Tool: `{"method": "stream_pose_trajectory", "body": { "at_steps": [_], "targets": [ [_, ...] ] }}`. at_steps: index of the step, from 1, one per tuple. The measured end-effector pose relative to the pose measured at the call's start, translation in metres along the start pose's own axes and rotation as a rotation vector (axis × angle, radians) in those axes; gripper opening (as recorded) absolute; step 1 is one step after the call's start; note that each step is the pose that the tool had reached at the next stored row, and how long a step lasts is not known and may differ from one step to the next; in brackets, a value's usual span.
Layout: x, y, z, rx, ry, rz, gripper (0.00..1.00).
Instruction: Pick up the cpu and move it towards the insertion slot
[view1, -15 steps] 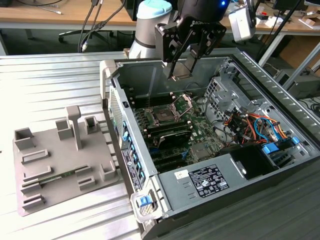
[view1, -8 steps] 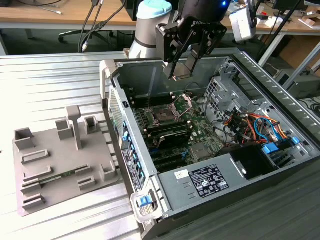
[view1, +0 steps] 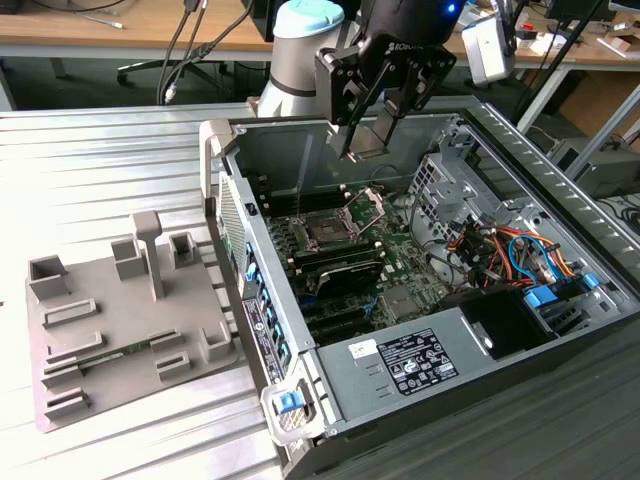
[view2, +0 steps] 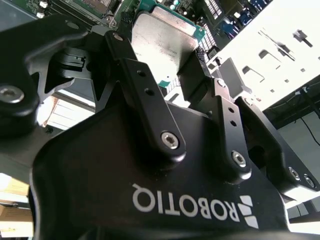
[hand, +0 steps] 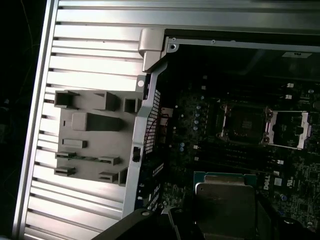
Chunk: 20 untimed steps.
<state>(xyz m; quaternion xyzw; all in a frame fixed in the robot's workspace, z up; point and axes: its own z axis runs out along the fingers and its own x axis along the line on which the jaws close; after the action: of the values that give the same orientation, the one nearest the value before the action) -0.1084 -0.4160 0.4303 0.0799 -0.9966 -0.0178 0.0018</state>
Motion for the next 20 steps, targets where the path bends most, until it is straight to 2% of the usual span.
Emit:
{"method": "stream_pose_trajectory", "body": {
  "at_steps": [20],
  "targets": [
    [-0.0059, -0.0010, 0.0007, 0.0000, 0.0000, 0.000, 0.55]
  ]
}}
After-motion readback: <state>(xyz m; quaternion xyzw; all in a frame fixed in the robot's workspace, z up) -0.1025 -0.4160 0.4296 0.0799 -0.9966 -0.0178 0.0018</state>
